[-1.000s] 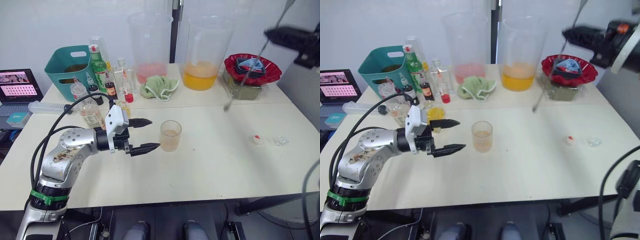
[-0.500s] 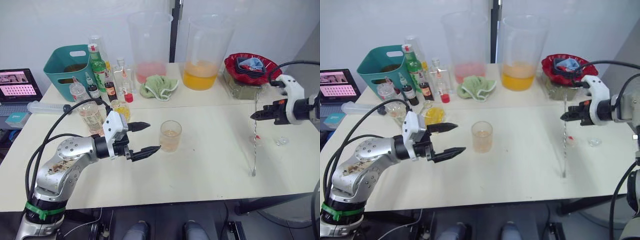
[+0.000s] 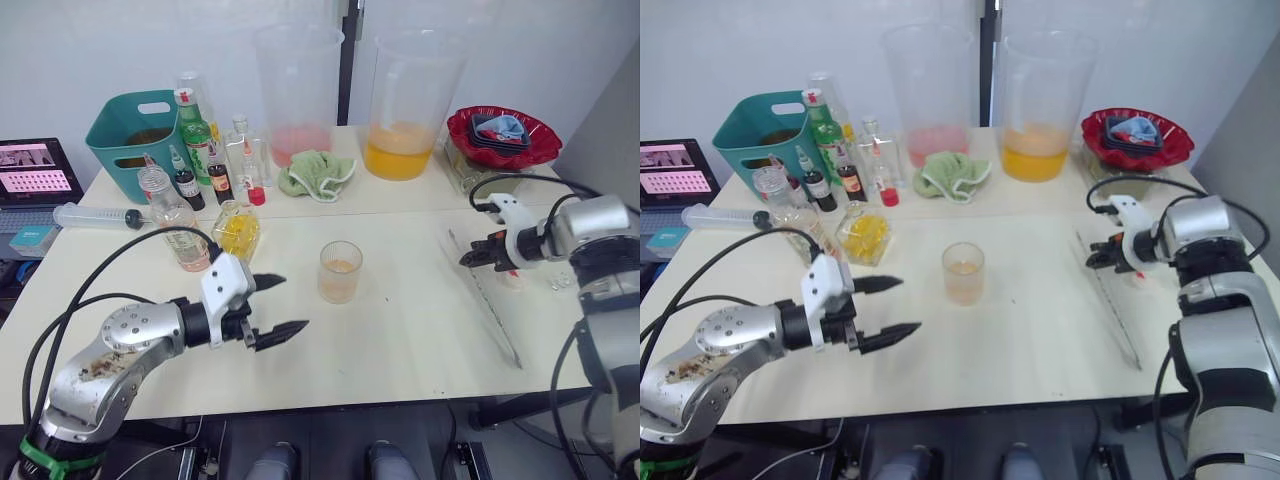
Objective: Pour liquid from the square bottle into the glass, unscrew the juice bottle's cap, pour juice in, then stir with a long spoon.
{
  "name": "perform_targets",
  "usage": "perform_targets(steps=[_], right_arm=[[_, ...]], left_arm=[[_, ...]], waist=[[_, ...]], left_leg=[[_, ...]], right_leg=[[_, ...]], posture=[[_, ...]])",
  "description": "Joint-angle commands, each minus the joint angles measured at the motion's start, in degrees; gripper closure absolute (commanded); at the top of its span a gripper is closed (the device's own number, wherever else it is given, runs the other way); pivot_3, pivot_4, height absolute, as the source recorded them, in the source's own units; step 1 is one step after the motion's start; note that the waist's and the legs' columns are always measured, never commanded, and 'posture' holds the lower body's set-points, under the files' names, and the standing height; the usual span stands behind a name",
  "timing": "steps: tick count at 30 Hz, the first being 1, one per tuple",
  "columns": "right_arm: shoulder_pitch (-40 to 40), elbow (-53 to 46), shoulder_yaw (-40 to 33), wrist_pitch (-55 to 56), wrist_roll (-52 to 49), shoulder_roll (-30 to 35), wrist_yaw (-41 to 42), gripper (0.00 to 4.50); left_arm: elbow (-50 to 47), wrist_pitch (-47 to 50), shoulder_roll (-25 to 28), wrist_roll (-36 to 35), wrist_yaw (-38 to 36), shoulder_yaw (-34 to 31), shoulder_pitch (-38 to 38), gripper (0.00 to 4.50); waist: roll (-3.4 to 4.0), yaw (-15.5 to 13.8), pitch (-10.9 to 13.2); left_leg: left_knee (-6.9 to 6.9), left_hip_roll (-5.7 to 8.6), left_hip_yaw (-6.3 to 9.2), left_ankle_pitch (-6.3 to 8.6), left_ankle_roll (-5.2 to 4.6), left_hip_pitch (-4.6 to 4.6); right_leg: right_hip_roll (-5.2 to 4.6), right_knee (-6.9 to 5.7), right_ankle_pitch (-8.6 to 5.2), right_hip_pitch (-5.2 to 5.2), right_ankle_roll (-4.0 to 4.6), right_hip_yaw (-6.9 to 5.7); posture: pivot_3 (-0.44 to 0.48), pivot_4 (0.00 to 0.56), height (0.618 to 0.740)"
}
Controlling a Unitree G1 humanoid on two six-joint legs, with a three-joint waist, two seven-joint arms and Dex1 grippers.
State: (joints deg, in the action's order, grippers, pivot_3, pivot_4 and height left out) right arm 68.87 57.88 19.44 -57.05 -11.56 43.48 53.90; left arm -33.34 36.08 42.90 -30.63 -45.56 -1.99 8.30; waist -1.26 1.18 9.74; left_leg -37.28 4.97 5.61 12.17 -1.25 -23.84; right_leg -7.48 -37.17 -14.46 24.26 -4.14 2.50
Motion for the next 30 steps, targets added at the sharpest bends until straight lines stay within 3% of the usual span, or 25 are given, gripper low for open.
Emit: perform_targets(steps=[1,7,12,16,21,26,30], right_arm=[[2.1,3.2,-1.4,3.8,3.6,-0.6,1.0,3.86],[2.9,3.9,-3.2,4.5,6.1,-0.4,3.0,1.88],[-0.9,-6.3,-4.7,5.1,5.7,3.2,8.9,0.1],[-8.0,-19.0,-10.8,4.3,2.2,8.6,10.8,0.04],[-18.7,-31.9,-19.9,5.4,-2.1,14.6,10.6,0.04],[-36.0,-44.3,-33.6,16.4,-5.4,17.2,9.9,0.04],[-48.9,-46.7,-45.1,24.8,-8.2,15.4,9.9,0.04]], left_arm=[[-2.3,-2.0,0.0,1.4,1.4,-1.2,-0.2,0.0],[-1.1,-4.1,0.4,3.0,1.7,-2.4,-1.6,0.0],[4.0,-8.0,1.5,2.8,-2.2,-6.0,-6.3,0.0],[10.7,-14.2,4.4,6.8,-6.0,-8.6,-10.8,0.0],[15.5,-17.6,6.1,6.5,-9.1,-12.6,-13.8,0.0],[25.4,-24.2,5.4,10.3,-8.1,-14.5,-13.1,0.0],[35.7,-29.7,5.5,11.6,-9.2,-15.8,-10.6,0.0]], waist=[[0.0,-0.2,0.0],[0.01,-0.2,0.0],[0.05,-0.1,0.0],[0.06,-0.2,0.0],[0.11,-0.7,0.0],[0.17,-0.6,0.0],[0.19,-0.6,0.0]], left_leg=[[0.0,0.0,0.01,-0.01,0.01,0.0],[-0.02,0.01,0.03,-0.01,0.02,0.0],[0.02,0.0,0.02,-0.01,0.01,0.0],[0.08,-0.01,0.04,0.0,0.01,0.01],[0.07,0.0,0.05,0.02,-0.02,0.01],[0.07,-0.04,0.02,0.0,0.01,0.09],[0.06,-0.04,-0.03,0.01,0.0,0.11]], right_leg=[[0.0,0.01,0.0,0.0,0.0,0.0],[0.0,0.01,0.0,-0.02,0.0,-0.01],[0.0,0.0,0.0,0.01,0.01,-0.01],[0.0,0.02,0.0,0.02,0.01,-0.05],[-0.05,0.07,0.0,-0.02,0.01,-0.07],[-0.03,0.02,0.0,-0.08,0.01,-0.08],[-0.03,0.01,0.0,-0.1,0.0,-0.04]], posture=[[0.0,0.15,0.74],[0.0,0.15,0.74],[0.0,0.15,0.74],[0.0,0.15,0.74],[0.0,0.15,0.74],[0.0,0.15,0.74],[0.0,0.15,0.74]])
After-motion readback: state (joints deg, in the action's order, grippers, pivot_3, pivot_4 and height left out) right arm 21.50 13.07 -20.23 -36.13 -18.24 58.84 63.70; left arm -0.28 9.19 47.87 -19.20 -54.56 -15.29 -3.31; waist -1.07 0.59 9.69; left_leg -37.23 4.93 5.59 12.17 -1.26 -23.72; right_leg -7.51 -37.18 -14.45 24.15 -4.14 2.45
